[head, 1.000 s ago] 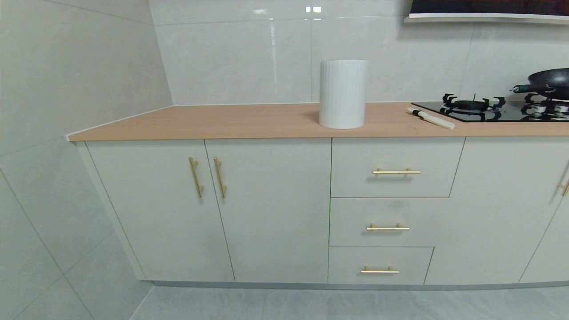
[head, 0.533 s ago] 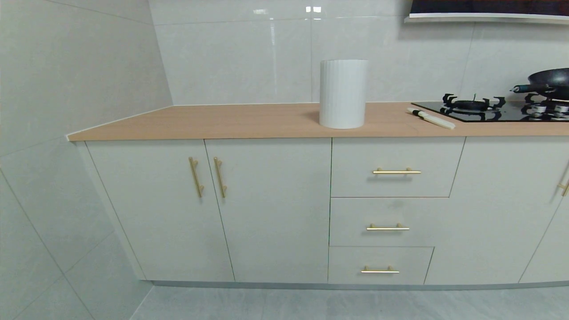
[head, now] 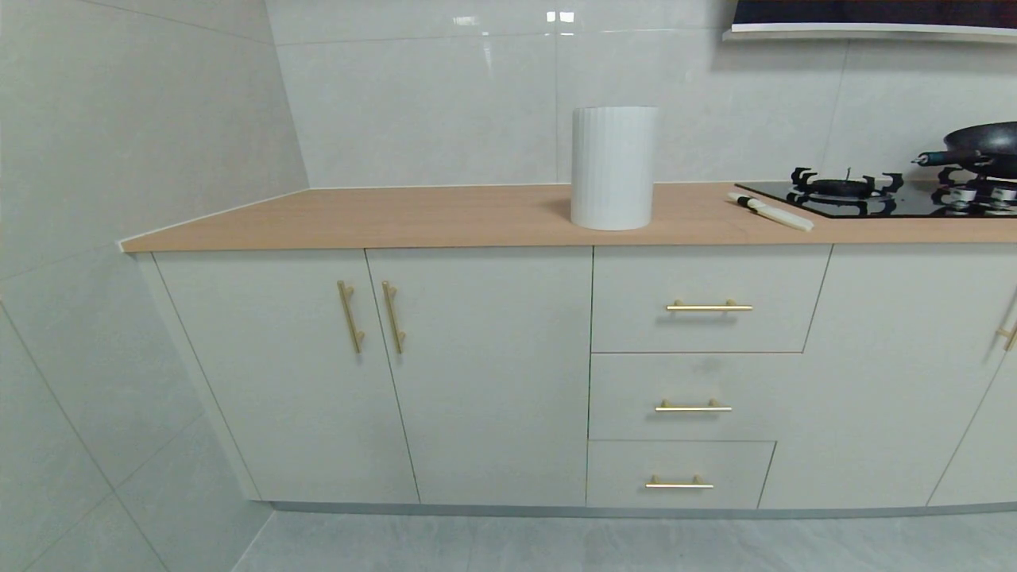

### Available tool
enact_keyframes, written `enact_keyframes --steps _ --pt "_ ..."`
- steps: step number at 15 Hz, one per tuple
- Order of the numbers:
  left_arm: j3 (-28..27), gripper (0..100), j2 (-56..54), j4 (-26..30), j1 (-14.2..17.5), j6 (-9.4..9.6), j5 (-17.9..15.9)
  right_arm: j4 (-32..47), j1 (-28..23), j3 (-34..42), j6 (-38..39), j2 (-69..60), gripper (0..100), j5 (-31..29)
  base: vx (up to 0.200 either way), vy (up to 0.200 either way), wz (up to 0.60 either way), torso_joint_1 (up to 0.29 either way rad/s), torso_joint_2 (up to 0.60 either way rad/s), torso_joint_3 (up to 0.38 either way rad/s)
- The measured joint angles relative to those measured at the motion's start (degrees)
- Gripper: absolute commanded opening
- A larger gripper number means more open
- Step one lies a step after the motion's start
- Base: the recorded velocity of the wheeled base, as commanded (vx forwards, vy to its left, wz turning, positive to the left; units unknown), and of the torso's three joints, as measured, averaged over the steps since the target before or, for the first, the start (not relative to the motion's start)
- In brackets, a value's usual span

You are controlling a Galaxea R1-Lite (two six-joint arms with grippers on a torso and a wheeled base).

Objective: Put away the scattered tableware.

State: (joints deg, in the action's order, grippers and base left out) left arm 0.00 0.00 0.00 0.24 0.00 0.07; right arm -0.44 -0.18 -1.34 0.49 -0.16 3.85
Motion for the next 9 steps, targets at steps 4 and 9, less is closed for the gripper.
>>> enact_keyframes --steps 4,9 --pt "0.0 100 0.0 0.0 0.0 0.0 0.0 0.0 0.0 1.1 -2.2 0.0 100 -3.3 0.0 0.0 0.0 0.0 0.0 0.0" --pt "0.0 100 0.0 0.0 0.0 0.07 0.0 0.1 0.0 1.3 -1.9 0.0 100 -3.5 0.0 0.0 0.0 0.0 0.0 0.0"
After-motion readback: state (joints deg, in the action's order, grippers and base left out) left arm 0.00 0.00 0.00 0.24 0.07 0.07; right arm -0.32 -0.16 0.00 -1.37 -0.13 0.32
